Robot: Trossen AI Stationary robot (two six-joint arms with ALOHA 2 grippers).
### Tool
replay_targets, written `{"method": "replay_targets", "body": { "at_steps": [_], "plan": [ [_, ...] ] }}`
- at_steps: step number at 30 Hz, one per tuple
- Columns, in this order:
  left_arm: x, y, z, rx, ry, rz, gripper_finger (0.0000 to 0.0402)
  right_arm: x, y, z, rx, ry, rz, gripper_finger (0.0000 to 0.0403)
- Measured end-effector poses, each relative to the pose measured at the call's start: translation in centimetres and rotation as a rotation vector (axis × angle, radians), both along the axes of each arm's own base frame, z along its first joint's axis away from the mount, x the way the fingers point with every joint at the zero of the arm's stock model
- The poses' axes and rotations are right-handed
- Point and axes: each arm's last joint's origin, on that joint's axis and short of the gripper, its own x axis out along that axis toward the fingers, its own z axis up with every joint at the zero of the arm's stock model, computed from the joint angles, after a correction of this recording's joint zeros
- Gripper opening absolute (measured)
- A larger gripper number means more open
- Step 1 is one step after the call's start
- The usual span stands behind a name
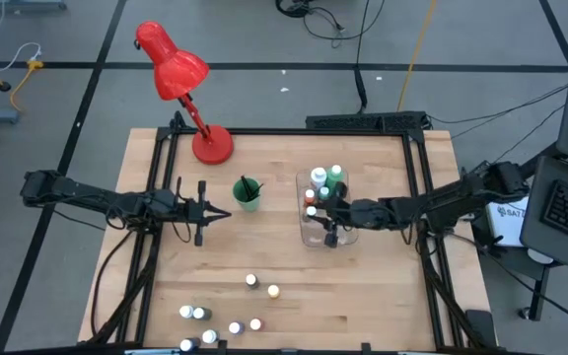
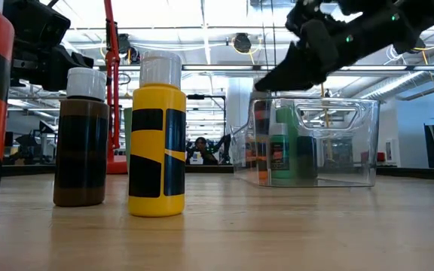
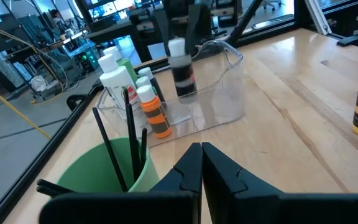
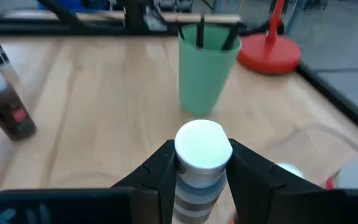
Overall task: Pick & Place Paint Supplies
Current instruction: Put the small gray paint bottle into the transparent bin, then put the small yellow paint bottle into the transparent bin
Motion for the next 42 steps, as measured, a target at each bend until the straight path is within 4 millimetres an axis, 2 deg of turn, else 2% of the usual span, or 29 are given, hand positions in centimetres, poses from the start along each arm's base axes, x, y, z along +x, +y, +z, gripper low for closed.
{"method": "replay_targets", "body": {
  "at_steps": [12, 17, 26, 35, 39, 42],
  "plan": [
    [0.0, 0.0, 0.0, 0.004, -0.001, 0.002, 0.0015, 1.9, -1.5, -4.0, 0.017, 0.079, -0.075, 0.0107],
    [0.0, 0.0, 0.0, 0.005, 0.001, 0.002, 0.0015, 1.9, -1.7, -4.3, 0.03, 0.087, -0.083, 0.0114],
    [0.0, 0.0, 0.0, 0.003, 0.0, 0.002, 0.0015, 1.9, -1.7, -4.3, 0.022, 0.088, -0.084, 0.0166],
    [0.0, 0.0, 0.0, 0.004, 0.0, 0.002, 0.0015, 1.9, -1.3, -2.8, 0.006, 0.003, -0.033, 0.0193],
    [0.0, 0.0, 0.0, 0.0, -0.001, 0.003, 0.0015, 1.8, -0.6, -0.4, -0.013, -0.129, 0.003, 0.0199],
    [0.0, 0.0, 0.0, 0.001, 0.001, 0.004, 0.0015, 1.6, 0.8, 1.1, -0.021, -0.252, 0.114, 0.02]
  ]
}}
